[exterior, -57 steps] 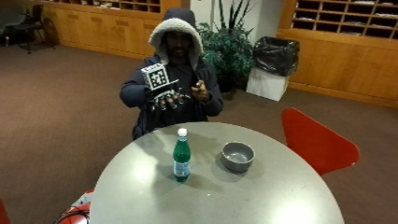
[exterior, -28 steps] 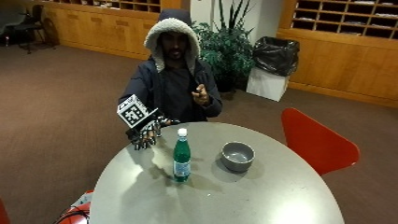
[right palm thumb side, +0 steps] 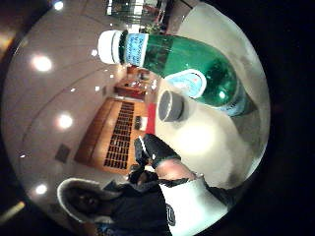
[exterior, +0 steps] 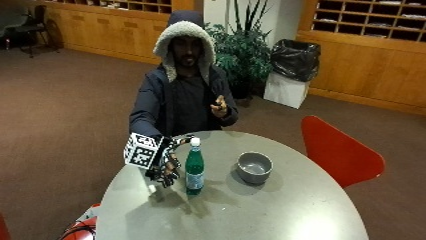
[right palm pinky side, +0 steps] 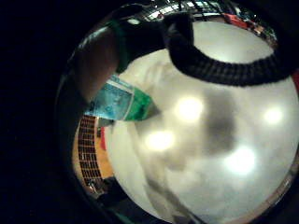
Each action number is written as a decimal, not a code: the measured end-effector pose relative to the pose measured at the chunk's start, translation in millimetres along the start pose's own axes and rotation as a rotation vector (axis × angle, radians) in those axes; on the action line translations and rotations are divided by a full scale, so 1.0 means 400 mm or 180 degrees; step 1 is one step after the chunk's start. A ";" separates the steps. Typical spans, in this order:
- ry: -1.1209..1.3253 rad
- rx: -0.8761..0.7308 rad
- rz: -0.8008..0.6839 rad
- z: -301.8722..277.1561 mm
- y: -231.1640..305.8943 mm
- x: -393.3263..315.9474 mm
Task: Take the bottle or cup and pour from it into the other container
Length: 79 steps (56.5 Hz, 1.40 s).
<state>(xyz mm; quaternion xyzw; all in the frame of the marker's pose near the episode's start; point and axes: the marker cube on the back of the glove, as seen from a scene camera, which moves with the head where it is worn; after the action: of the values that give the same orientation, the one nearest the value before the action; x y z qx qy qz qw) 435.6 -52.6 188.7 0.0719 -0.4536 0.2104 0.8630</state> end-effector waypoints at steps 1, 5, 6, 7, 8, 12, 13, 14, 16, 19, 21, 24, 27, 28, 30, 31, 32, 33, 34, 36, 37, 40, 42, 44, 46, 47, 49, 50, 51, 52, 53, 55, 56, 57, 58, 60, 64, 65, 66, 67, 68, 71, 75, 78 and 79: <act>-0.0074 -0.0017 -0.0007 0.002 -0.006 0.000; -0.0281 -0.0050 0.0021 0.010 -0.037 -0.001; -0.0324 -0.0056 0.0012 0.013 -0.041 0.000; -0.0365 -0.0064 -0.0009 0.018 -0.044 0.002; -0.0402 -0.0074 -0.0036 0.023 -0.046 0.004; -0.0564 -0.0136 -0.0115 0.037 -0.064 0.007; -0.0615 -0.0149 -0.0131 0.039 -0.071 0.004; -0.0666 -0.0156 -0.0149 0.041 -0.079 0.002; -0.0748 -0.0149 -0.0180 0.048 -0.091 0.000; -0.0798 -0.0139 -0.0223 0.059 -0.106 0.000; -0.0794 -0.0135 -0.0258 0.066 -0.114 0.001; -0.0771 -0.0137 -0.0283 0.079 -0.123 0.002; -0.0777 -0.0117 -0.0287 0.093 -0.134 0.003; -0.0787 -0.0102 -0.0289 0.098 -0.138 0.004; -0.0817 -0.0068 -0.0284 0.104 -0.145 0.004; -0.0839 -0.0043 -0.0282 0.107 -0.149 0.003; -0.0868 -0.0003 -0.0283 0.110 -0.152 0.003; -0.0902 0.0049 -0.0290 0.114 -0.153 0.003; -0.0936 0.0107 -0.0302 0.119 -0.154 0.002; -0.0976 0.0214 -0.0338 0.127 -0.151 0.003; -0.0976 0.0263 -0.0357 0.130 -0.149 0.004; -0.0962 0.0439 -0.0381 0.133 -0.153 0.001; -0.0978 0.0566 -0.0367 0.133 -0.160 -0.005; -0.1009 0.0669 -0.0356 0.134 -0.163 -0.010; -0.1040 0.0739 -0.0368 0.136 -0.161 -0.009; -0.1053 0.0761 -0.0375 0.137 -0.160 -0.009; -0.1073 0.0787 -0.0391 0.137 -0.157 -0.011; -0.1081 0.0798 -0.0408 0.137 -0.156 -0.012; -0.1088 0.0812 -0.0432 0.138 -0.153 -0.013; -0.1092 0.0827 -0.0458 0.138 -0.151 -0.014; -0.1091 0.0839 -0.0483 0.137 -0.150 -0.016; -0.1066 0.0856 -0.0551 0.134 -0.147 -0.019; -0.1044 0.0868 -0.0622 0.132 -0.146 -0.019; -0.1019 0.0886 -0.0725 0.130 -0.145 -0.018; -0.0996 0.0903 -0.0827 0.129 -0.143 -0.017; -0.0993 0.0904 -0.0827 0.122 -0.140 -0.023; -0.1022 0.0865 -0.0566 0.103 -0.127 -0.051; -0.1002 0.0852 -0.0582 0.099 -0.121 -0.058; -0.0975 0.0831 -0.0603 0.095 -0.115 -0.066; -0.0941 0.0807 -0.0625 0.092 -0.109 -0.075; -0.0900 0.0791 -0.0662 0.089 -0.105 -0.085; -0.0721 0.0829 -0.0915 0.082 -0.101 -0.120; -0.0342 0.0686 -0.0967 0.076 -0.085 -0.176; 0.0053 0.0708 -0.0928 0.085 -0.080 -0.227; 0.0215 0.0631 -0.0899 0.090 -0.072 -0.242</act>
<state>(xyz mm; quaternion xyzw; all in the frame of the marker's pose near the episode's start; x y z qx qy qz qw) 372.5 -118.8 132.7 0.2126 -0.3867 0.1330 0.8874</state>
